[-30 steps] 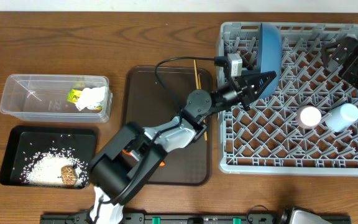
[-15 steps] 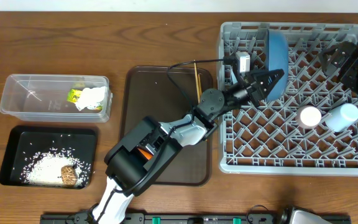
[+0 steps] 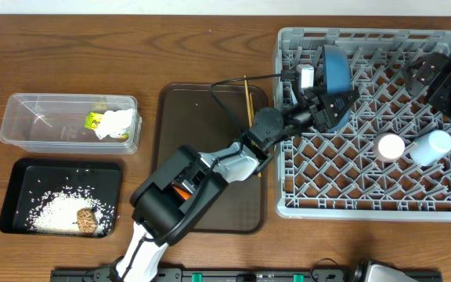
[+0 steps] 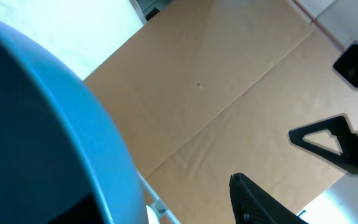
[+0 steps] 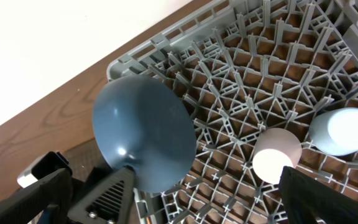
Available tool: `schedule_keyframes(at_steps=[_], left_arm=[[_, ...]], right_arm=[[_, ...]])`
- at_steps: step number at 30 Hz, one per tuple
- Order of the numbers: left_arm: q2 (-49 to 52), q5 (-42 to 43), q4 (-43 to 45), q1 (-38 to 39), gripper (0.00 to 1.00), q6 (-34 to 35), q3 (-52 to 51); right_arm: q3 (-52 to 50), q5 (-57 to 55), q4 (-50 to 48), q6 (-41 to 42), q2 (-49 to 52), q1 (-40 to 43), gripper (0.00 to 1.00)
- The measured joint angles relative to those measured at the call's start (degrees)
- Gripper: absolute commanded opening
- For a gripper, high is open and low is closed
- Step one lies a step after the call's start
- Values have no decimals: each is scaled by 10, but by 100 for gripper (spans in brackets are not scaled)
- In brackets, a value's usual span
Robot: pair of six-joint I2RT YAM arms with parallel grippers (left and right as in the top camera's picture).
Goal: Sort waste into correct bins and load items into the dishwasher rack
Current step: 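Carry the blue plate into the rack and release it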
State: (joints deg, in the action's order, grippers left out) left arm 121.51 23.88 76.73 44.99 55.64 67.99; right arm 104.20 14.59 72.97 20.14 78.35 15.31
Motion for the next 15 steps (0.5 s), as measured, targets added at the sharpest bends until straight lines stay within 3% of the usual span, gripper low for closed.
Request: schedule_keyframes(at_steps=[3,9,15], left_arm=[[0,27,10,-17,58,19,0],[0,97,8,-55,89,40,0],[-5,146,-77,-75,100,39,1]], right_arm=[[0,0,0,0,0,0,99],[0,0,3,0,0,0,99],[0,0,11,0,0,0,99]])
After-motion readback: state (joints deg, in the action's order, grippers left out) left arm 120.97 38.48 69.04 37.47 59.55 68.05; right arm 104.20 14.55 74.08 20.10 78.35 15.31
